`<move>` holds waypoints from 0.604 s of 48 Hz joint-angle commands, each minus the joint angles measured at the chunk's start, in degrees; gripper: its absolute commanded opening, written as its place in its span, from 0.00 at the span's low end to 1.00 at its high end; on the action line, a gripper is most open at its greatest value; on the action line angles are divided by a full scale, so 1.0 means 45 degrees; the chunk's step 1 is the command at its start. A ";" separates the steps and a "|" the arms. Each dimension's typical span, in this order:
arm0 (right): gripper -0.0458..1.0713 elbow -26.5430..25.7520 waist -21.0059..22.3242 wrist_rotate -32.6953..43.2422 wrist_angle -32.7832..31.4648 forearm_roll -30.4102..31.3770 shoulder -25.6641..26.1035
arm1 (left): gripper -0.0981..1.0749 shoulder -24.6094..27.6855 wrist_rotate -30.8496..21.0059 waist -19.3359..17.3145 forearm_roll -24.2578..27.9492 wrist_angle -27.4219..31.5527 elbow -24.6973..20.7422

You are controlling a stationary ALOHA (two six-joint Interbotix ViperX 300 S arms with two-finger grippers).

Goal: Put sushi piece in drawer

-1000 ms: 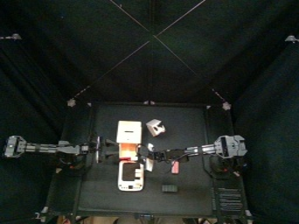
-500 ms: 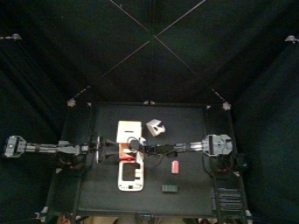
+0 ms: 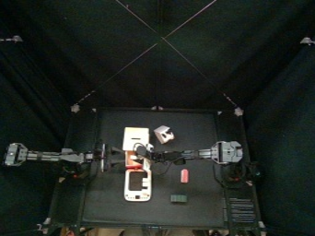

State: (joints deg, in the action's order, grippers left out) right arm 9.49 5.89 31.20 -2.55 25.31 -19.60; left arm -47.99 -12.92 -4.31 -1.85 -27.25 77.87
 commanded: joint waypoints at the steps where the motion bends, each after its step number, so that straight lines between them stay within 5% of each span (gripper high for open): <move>1: 0.61 -0.0156 0.0059 0.0020 0.0059 -0.0020 0.0293 | 0.84 0.0059 0.0020 0.0020 0.0000 -0.0117 -0.0156; 14: 0.73 -0.0254 0.0039 0.0020 0.0020 -0.0020 0.0098 | 0.84 0.0039 0.0020 0.0000 0.0000 -0.0117 -0.0137; 29: 0.75 -0.0332 -0.0039 0.0020 -0.0117 0.0000 0.0059 | 0.84 0.0039 0.0020 0.0000 0.0000 -0.0117 -0.0137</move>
State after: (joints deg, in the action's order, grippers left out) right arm 9.23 5.80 31.29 -2.99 25.31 -20.83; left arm -47.99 -12.92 -4.31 -1.85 -27.25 77.96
